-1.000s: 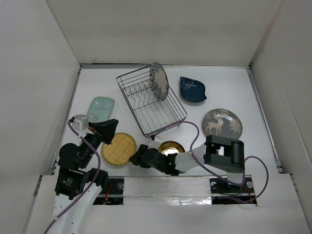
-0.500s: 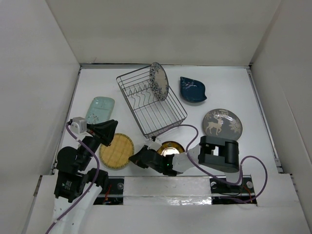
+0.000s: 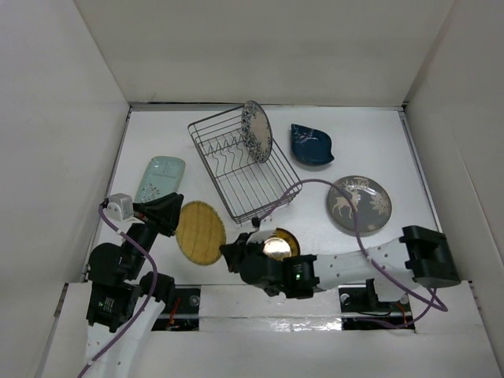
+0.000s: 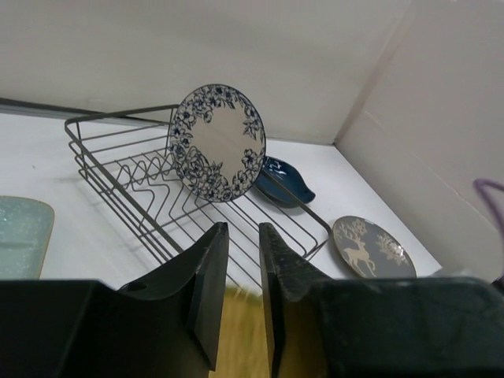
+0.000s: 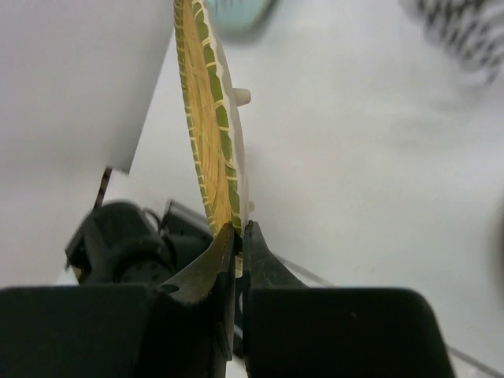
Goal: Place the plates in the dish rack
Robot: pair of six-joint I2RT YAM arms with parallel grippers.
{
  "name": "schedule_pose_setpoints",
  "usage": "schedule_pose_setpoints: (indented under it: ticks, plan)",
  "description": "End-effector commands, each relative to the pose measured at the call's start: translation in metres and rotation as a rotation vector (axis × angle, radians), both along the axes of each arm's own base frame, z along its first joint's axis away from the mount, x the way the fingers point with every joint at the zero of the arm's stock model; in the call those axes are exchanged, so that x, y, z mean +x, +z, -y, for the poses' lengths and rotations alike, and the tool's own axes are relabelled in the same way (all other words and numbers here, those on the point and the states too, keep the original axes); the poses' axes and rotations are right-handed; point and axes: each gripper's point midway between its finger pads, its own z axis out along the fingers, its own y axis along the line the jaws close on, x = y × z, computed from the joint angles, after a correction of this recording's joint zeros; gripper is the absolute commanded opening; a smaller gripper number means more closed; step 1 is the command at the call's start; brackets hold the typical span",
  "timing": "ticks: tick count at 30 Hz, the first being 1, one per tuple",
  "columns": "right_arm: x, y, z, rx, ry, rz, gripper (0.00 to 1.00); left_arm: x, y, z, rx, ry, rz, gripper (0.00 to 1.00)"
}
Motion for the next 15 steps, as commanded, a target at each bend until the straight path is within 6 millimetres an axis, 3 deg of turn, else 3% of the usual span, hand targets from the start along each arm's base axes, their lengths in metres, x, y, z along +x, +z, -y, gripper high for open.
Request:
schedule_pose_setpoints:
  ticks: [1, 4, 5, 8, 9, 10, 11, 12, 13, 15]
  plan:
    - [0.07, 0.08, 0.059, -0.101, -0.257, 0.257, 0.0, -0.009, 0.028, -0.012, -0.029, 0.051, 0.104, 0.2]
    - [0.108, 0.125, 0.081, -0.113, -0.262, 0.349, 0.0, -0.009, 0.028, -0.015, -0.031, 0.064, 0.102, 0.22]
    - [0.14, 0.137, 0.101, -0.122, -0.327, 0.374, 0.0, -0.008, 0.026, -0.014, -0.029, 0.061, 0.096, 0.22]
    - [0.182, 0.177, 0.117, -0.154, -0.332, 0.486, 0.0, -0.006, 0.022, -0.009, -0.022, 0.04, 0.079, 0.23]
    - [0.208, 0.186, 0.133, -0.185, -0.377, 0.517, 0.0, -0.004, 0.019, -0.008, -0.016, 0.035, 0.07, 0.24]
    - [0.224, 0.185, 0.133, -0.229, -0.38, 0.538, 0.0, -0.003, 0.018, -0.006, -0.014, 0.026, 0.064, 0.25]
    - [0.237, 0.204, 0.134, -0.268, -0.379, 0.589, 0.0, -0.002, 0.016, -0.004, -0.009, 0.017, 0.061, 0.25]
    - [0.259, 0.208, 0.146, -0.316, -0.41, 0.608, 0.0, -0.001, 0.014, -0.003, -0.008, 0.014, 0.053, 0.25]
    - [0.277, 0.191, 0.139, -0.392, -0.389, 0.601, 0.0, 0.0, 0.013, -0.002, -0.007, 0.009, 0.048, 0.25]
    - [0.299, 0.203, 0.142, -0.471, -0.405, 0.635, 0.0, 0.002, 0.011, -0.001, -0.005, 0.009, 0.034, 0.26]
